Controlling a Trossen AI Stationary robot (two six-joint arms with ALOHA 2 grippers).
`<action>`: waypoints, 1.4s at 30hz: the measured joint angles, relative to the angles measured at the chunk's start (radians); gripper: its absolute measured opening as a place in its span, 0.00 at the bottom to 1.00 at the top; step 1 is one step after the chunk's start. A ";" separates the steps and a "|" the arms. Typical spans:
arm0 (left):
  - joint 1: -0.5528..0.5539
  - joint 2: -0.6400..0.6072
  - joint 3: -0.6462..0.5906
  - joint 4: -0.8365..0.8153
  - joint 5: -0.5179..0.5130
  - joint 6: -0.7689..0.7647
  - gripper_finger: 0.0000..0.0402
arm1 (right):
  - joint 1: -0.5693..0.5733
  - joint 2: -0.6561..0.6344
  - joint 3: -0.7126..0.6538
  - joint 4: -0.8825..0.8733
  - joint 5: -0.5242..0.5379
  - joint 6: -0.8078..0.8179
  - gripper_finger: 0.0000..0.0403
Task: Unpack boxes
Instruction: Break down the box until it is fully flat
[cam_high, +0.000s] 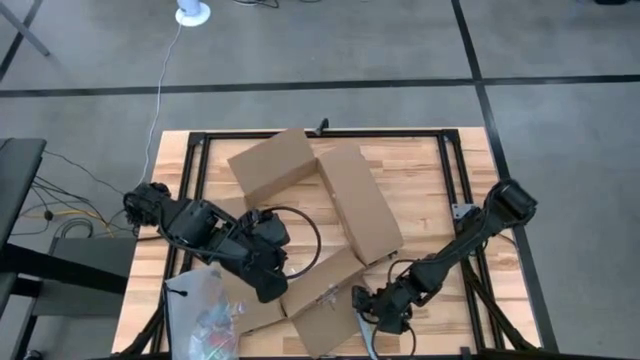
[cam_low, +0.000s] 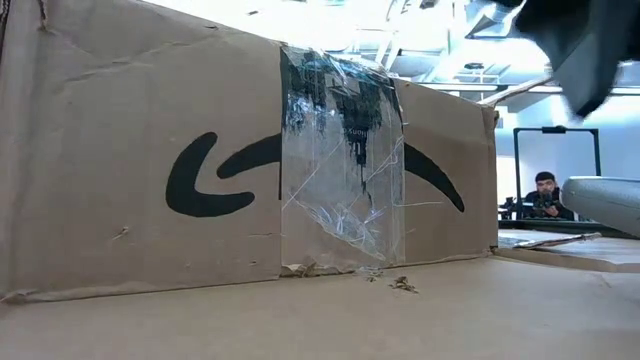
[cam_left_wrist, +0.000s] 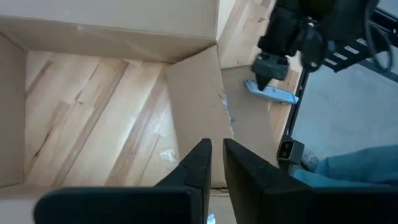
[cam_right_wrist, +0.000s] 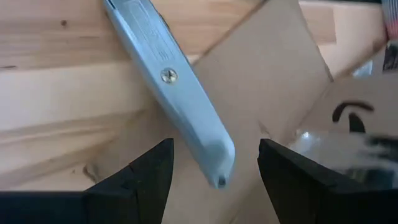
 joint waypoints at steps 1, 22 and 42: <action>0.000 0.000 0.000 0.000 0.001 0.000 0.07 | 0.001 -0.001 0.001 0.014 -0.003 -0.003 0.53; -0.003 0.000 0.000 0.000 0.003 0.023 0.07 | -0.011 0.147 0.011 0.055 -0.018 -0.088 0.53; -0.003 0.001 0.000 0.001 0.003 0.023 0.07 | -0.040 0.067 0.151 -0.342 0.089 0.191 0.25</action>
